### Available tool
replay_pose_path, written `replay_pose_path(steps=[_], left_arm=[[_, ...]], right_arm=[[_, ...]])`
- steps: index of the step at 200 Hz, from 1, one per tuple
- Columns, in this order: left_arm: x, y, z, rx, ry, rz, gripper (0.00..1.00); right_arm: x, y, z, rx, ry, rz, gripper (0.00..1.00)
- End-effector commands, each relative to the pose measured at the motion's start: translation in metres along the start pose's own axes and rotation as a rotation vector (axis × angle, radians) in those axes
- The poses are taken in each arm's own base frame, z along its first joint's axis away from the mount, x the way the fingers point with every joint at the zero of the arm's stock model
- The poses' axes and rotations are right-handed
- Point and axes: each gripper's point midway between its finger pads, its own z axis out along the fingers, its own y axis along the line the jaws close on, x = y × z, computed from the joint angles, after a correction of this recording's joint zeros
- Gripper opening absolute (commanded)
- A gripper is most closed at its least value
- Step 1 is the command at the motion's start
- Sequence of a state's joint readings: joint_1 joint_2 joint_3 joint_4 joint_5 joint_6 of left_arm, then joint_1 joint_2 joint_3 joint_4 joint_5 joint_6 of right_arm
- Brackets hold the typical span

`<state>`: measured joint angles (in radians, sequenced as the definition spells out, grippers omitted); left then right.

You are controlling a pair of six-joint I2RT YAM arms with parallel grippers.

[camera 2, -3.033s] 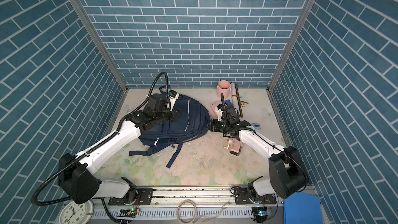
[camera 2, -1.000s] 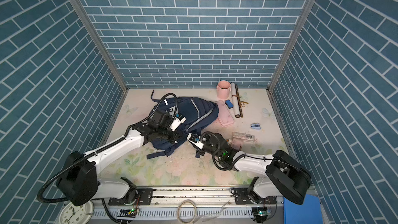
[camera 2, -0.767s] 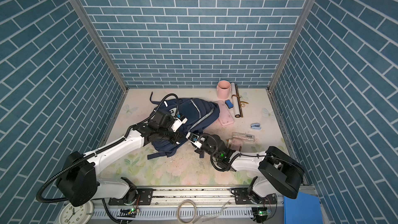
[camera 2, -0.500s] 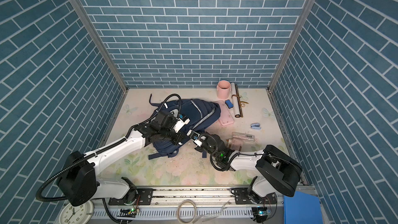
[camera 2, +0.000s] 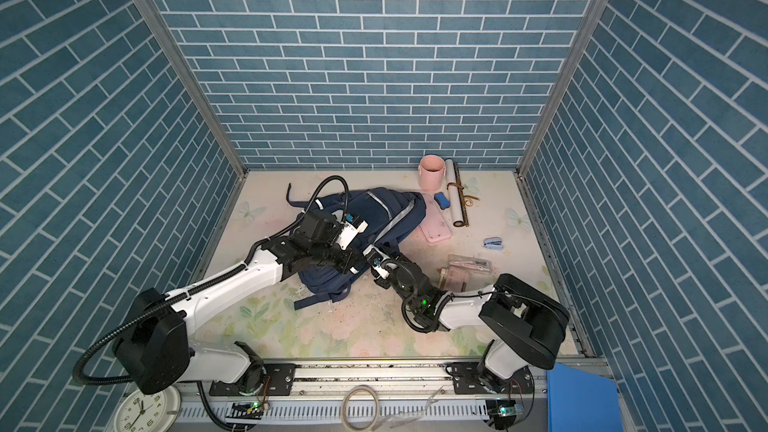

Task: Pack the student bag
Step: 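Grasp the zipper pull with the right gripper while the left holds the bag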

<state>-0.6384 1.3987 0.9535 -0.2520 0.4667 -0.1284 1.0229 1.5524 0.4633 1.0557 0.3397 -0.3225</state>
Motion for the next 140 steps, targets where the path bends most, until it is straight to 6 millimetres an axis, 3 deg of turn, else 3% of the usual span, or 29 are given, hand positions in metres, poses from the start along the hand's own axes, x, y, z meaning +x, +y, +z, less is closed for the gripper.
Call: replay_pose_path(steps=[1,29,64,105,140], left_arm=[[-0.037,-0.041,-0.006,0.155,-0.112,0.067,0.0],[-0.035,-0.038,-0.004,0.141,-0.102,0.056,0.0],[-0.036,-0.037,-0.004,0.136,-0.096,0.052,0.0],[-0.034,-0.035,0.0,0.131,-0.077,0.039,0.0],[-0.035,-0.034,-0.002,0.126,-0.073,0.041,0.0]], right_arm=[[-0.015,-0.021,0.0,0.129,-0.052,0.02,0.43],[-0.023,-0.026,-0.006,0.155,-0.083,0.03,0.33],[-0.021,-0.016,-0.011,0.087,-0.088,0.029,0.2],[-0.023,-0.009,-0.015,0.035,-0.102,0.036,0.15],[-0.018,-0.014,-0.018,0.053,-0.094,0.054,0.14]])
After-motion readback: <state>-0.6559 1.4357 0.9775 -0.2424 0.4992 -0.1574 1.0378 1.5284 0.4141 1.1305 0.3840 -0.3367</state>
